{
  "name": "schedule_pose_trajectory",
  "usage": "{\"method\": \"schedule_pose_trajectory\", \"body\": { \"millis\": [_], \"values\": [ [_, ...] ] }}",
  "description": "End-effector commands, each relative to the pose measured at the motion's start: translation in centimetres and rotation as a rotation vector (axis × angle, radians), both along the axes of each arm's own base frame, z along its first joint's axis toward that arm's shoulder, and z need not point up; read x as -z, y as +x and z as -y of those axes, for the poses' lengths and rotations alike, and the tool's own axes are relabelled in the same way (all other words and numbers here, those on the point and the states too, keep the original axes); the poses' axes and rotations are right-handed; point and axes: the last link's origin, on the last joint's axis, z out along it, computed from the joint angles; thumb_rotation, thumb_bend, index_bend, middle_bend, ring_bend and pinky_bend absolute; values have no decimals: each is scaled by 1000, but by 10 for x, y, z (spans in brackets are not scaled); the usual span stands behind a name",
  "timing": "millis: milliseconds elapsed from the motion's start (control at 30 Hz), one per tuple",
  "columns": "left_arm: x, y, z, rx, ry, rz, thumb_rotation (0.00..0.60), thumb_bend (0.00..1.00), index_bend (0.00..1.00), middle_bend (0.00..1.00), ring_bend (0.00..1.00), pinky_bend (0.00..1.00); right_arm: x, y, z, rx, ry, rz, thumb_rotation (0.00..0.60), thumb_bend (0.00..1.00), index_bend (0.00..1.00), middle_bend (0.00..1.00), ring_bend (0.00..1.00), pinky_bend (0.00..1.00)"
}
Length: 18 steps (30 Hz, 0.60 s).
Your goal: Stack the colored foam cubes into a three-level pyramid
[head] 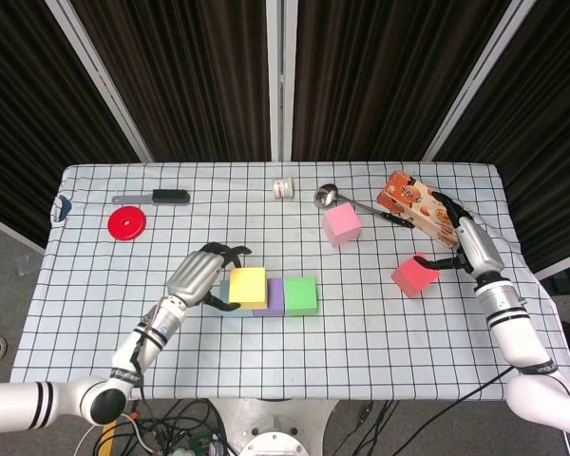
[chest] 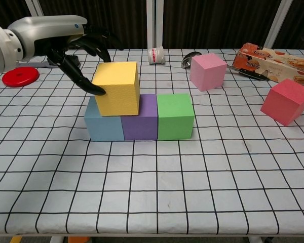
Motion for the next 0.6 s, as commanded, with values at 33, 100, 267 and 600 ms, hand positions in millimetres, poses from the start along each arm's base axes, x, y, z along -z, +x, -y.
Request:
{"method": "schedule_pose_trajectory", "body": {
  "millis": [33, 100, 267, 600],
  "values": [
    [1, -1, -1, -5, -5, -3, 600, 194, 196, 558, 211, 146, 0, 0, 0, 0, 0, 0, 600, 76, 0, 52, 0, 0],
    [1, -3, -1, -9, -12, -6, 600, 194, 196, 558, 211, 146, 1, 0, 0, 1, 2, 0, 600, 76, 0, 52, 0, 0],
    [2, -4, -2, -9, -22, -11, 600, 194, 196, 558, 211, 146, 1, 0, 1, 1, 4, -2, 600, 76, 0, 52, 0, 0],
    [5, -5, -1, -11, -32, -13, 600, 193, 196, 489, 211, 146, 2, -1, 1, 5, 6, 1, 600, 76, 0, 52, 0, 0]
  ]
}}
